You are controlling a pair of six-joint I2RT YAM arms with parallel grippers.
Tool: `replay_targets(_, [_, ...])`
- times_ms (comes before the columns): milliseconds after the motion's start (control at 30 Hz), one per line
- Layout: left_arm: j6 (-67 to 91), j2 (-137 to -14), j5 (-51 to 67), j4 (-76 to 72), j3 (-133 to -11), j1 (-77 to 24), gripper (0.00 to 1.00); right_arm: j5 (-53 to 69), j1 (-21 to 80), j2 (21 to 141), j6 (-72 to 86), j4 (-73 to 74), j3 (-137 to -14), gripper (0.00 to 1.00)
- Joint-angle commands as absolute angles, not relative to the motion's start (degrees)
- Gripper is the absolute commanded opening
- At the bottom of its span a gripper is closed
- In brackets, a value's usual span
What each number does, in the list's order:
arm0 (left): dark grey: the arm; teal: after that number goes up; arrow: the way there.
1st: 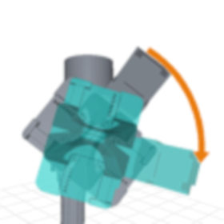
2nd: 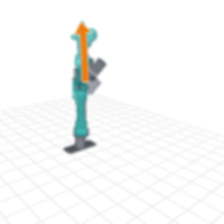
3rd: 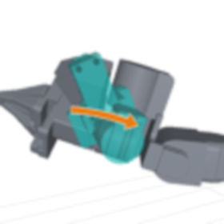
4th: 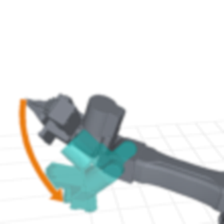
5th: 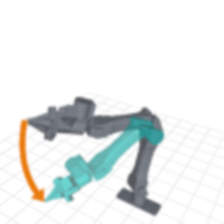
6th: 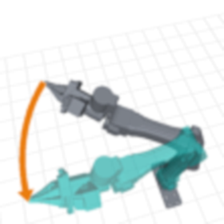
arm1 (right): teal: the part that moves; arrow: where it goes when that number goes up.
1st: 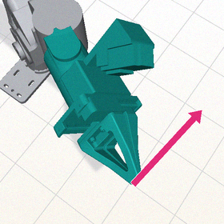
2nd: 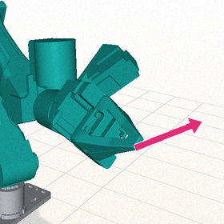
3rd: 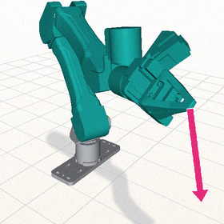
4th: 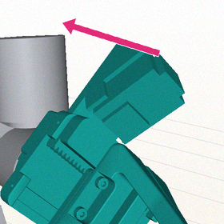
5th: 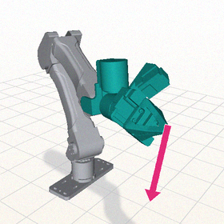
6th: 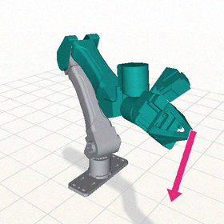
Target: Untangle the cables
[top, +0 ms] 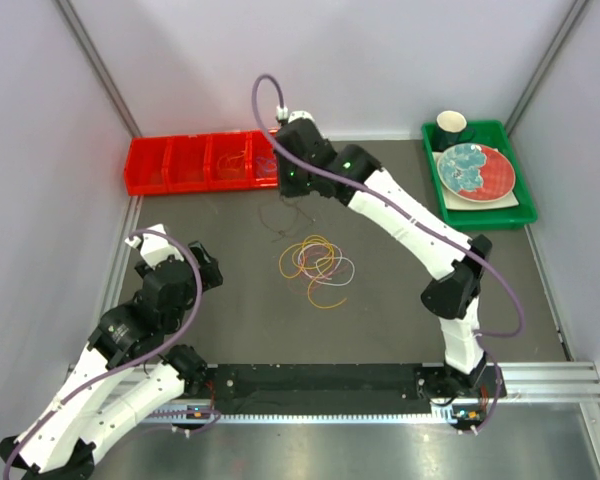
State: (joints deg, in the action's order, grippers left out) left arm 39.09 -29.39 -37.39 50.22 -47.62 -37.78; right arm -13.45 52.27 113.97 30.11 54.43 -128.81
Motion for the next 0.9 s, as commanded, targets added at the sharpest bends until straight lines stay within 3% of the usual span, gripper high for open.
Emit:
replay_targets(0, [39.20, -29.18, -37.53, 49.40, -47.90, -37.18, 0.89, -13.09, 50.28, 113.47, 25.67, 51.43, -136.05, 0.00])
replay_targets(433, [38.15, -30.06, -34.81, 48.34, -47.64, -35.95, 0.86, -14.58, 47.02, 117.68, 18.29, 25.77, -137.55, 0.00])
replay_targets(867, [37.35, -31.29, -32.43, 47.72, -47.55, -34.10, 0.85, -20.04, 45.27, 131.65, 10.37, -4.73, -144.30, 0.00])
